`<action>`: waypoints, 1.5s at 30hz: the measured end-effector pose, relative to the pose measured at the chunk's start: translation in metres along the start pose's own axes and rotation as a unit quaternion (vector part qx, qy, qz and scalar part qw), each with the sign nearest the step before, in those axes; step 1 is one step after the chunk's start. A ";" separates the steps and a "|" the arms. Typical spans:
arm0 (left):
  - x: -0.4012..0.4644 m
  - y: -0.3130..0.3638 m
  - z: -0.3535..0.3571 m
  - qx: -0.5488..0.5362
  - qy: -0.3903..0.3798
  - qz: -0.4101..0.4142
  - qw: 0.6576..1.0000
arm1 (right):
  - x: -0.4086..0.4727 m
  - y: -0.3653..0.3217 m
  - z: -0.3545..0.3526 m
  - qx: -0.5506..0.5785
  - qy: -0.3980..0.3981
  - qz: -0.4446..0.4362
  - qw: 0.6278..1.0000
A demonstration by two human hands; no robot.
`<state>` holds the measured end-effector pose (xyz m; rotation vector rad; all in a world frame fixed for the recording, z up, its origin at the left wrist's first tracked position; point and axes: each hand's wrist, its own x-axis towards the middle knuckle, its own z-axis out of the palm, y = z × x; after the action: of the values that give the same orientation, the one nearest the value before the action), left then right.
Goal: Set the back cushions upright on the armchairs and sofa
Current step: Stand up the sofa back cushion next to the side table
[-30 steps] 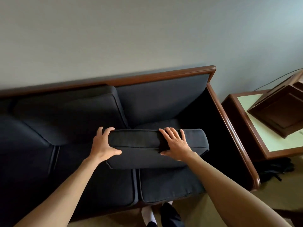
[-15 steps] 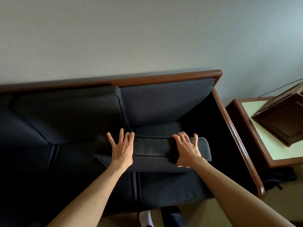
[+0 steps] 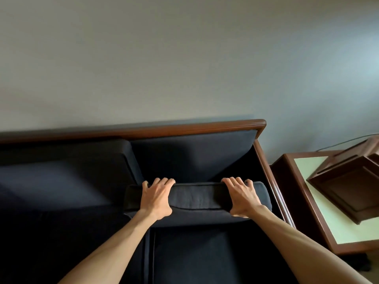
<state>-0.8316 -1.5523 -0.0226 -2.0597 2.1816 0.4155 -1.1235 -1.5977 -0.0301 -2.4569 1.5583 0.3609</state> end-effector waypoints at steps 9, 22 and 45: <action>0.098 0.028 -0.010 0.017 0.024 -0.016 0.999 | 0.074 0.068 -0.018 -0.007 0.025 0.002 1.000; 0.160 0.016 -0.009 -0.020 -0.021 -0.047 0.998 | 0.140 0.092 -0.019 0.015 0.004 -0.012 1.000; 0.164 0.081 0.034 -0.048 0.052 0.036 0.997 | 0.156 0.027 0.008 0.031 0.065 -0.050 0.996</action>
<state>-0.9276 -1.6972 -0.0887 -2.1009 2.3445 0.4385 -1.0846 -1.7394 -0.0882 -2.5441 1.4631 0.1358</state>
